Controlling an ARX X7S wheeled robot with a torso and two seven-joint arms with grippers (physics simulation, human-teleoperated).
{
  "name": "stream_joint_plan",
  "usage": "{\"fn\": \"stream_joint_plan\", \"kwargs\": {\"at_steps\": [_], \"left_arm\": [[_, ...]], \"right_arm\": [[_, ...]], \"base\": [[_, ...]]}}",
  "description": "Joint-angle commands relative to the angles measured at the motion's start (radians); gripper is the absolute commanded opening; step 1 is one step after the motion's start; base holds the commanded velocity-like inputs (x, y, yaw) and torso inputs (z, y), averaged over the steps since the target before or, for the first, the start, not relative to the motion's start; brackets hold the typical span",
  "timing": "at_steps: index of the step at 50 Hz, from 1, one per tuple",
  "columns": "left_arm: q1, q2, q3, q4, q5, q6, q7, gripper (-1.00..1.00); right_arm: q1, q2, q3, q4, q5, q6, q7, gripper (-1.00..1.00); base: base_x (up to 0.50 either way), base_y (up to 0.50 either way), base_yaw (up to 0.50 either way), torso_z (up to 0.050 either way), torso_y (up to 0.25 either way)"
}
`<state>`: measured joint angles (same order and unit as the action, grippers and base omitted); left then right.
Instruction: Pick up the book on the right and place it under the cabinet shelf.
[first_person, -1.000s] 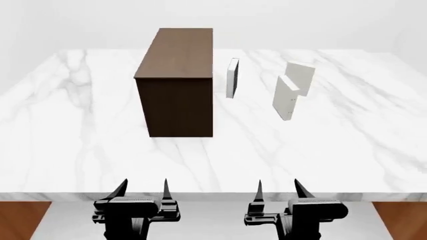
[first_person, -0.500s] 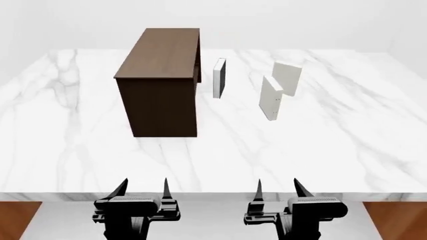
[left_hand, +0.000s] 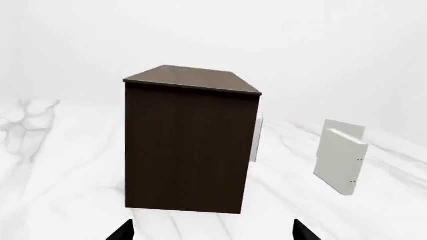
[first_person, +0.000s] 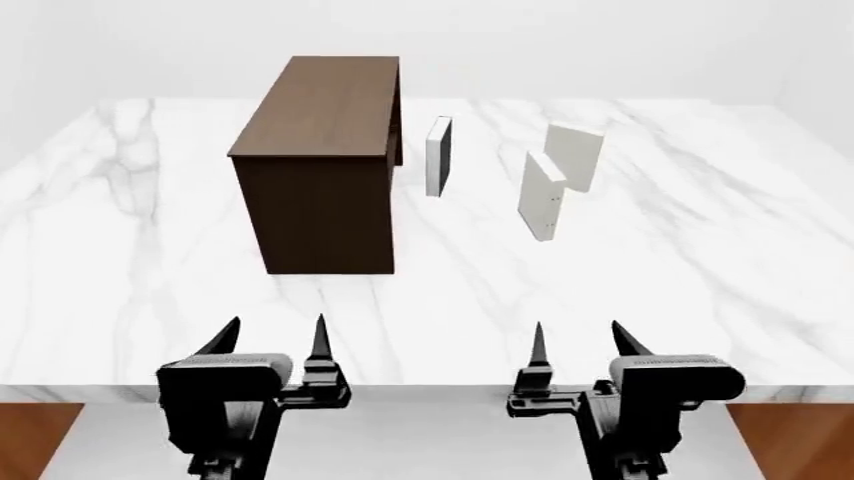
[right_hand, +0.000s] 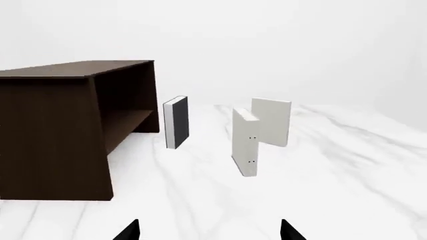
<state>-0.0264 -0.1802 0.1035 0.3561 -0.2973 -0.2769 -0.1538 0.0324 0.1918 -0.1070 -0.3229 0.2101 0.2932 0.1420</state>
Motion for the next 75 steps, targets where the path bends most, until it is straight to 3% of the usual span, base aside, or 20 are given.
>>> {"fn": "stream_joint_plan", "kwargs": {"at_steps": [1,7,16,28,33,41,50,63,75], "left_arm": [[-0.075,-0.087,-0.039,0.370,-0.152,-0.306,-0.054,1.00],[-0.203,-0.146,-0.128,0.506,-0.334,-0.539,-0.103,1.00],[-0.573,-0.210,-0.258,0.529,-0.713,-0.895,-0.209,1.00],[-0.885,-0.254,-0.386,0.362,-1.114,-1.069,-0.432,1.00],[-0.970,-0.300,-0.381,0.288,-1.130,-1.084,-0.440,1.00],[-1.087,-0.369,-0.290,0.215,-1.040,-1.093,-0.341,1.00],[-1.145,-0.394,-0.252,0.170,-1.027,-1.095,-0.310,1.00],[-1.271,-0.417,-0.237,0.095,-1.108,-1.140,-0.370,1.00],[-1.271,-0.426,-0.217,0.079,-1.098,-1.116,-0.355,1.00]], "right_arm": [[0.103,0.061,0.065,-0.320,0.138,0.371,0.053,1.00],[0.258,0.072,0.124,-0.401,0.231,0.551,0.085,1.00],[0.552,0.098,0.210,-0.407,0.363,0.805,0.114,1.00],[0.850,0.101,0.248,-0.277,0.458,1.001,0.123,1.00],[0.940,0.124,0.198,-0.185,0.433,0.973,0.096,1.00],[1.058,0.145,0.126,-0.049,0.395,0.919,0.052,1.00],[1.146,0.147,0.082,0.068,0.377,0.904,0.024,1.00],[1.228,0.142,0.036,0.196,0.352,0.861,-0.009,1.00],[1.239,0.142,0.029,0.221,0.354,0.856,-0.013,1.00]], "base": [[0.00,0.00,0.00,0.000,0.000],[0.00,0.00,0.00,0.000,0.000],[0.00,0.00,0.00,0.000,0.000],[0.01,0.00,0.00,0.000,0.000],[0.07,-0.03,0.00,0.000,0.000],[0.20,-0.10,0.00,0.000,0.000],[0.26,-0.13,0.00,0.000,0.000],[0.27,-0.10,0.00,0.000,0.000],[0.31,-0.04,0.00,0.000,0.000]]}}
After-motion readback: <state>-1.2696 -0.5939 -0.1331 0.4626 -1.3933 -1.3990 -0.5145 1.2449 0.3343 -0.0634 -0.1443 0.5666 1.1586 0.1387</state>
